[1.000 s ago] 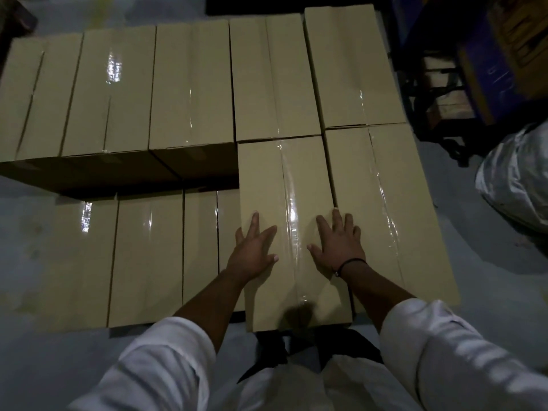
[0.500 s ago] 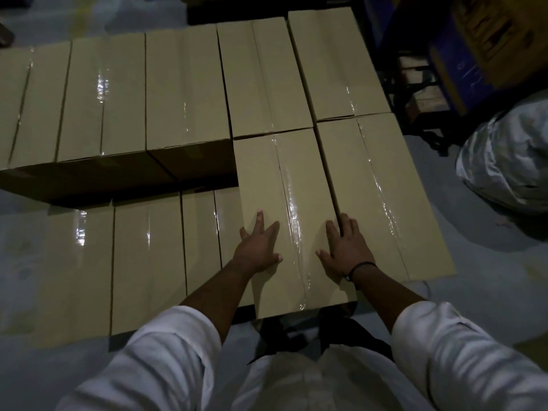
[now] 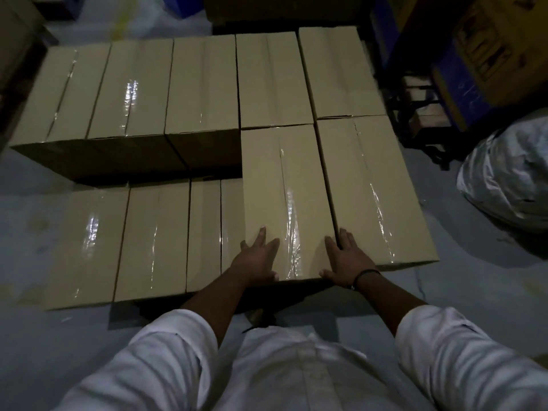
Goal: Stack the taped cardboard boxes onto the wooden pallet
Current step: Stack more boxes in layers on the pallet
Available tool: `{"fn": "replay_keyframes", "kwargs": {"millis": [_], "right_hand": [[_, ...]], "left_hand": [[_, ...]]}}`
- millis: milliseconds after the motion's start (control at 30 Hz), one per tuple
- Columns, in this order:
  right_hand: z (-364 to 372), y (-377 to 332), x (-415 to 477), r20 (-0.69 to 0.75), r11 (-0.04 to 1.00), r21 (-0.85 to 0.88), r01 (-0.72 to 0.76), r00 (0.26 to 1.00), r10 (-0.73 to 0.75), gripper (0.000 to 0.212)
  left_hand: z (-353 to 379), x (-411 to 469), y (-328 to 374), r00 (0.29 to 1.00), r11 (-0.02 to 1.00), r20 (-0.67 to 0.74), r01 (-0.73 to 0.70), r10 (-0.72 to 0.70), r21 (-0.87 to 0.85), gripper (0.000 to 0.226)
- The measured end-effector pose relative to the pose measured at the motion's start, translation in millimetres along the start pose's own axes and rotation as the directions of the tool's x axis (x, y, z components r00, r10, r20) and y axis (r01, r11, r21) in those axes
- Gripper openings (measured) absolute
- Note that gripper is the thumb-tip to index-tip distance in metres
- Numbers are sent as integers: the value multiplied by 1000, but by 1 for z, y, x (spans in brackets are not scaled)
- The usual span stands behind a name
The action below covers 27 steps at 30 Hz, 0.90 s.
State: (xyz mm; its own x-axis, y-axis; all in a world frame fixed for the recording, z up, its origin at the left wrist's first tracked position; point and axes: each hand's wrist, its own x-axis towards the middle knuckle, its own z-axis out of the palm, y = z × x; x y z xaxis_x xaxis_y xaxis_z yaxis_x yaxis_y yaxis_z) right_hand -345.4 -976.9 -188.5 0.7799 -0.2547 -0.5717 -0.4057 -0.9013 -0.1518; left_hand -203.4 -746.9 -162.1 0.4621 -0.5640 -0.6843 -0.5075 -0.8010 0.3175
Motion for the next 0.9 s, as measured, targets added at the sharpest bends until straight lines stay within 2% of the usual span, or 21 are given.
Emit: {"fn": "replay_keyframes", "kwargs": {"millis": [100,233,367,567,900], "right_hand": [[2,7,-9,25,998,-32,48,999,-47,107],[10,14,-12,5,997,-11,74,997,-74,96],[13,19,-15,-38,993,2,116,993,-116,83],[14,21,-16,-73,990,-15,141,987,-142,76],[16,22,-17,-114,989,-54,138,983,-143,83]], "left_hand": [[14,-14,9,1000,1000,-17,8,-9,-26,103],[24,-18,16,997,999,-72,34,-35,-23,101],[38,-10,5,985,985,-127,99,-117,-143,103],[43,-8,0,975,966,-151,127,-163,-224,102],[45,-8,5,962,976,-216,130,-167,-177,100]]}}
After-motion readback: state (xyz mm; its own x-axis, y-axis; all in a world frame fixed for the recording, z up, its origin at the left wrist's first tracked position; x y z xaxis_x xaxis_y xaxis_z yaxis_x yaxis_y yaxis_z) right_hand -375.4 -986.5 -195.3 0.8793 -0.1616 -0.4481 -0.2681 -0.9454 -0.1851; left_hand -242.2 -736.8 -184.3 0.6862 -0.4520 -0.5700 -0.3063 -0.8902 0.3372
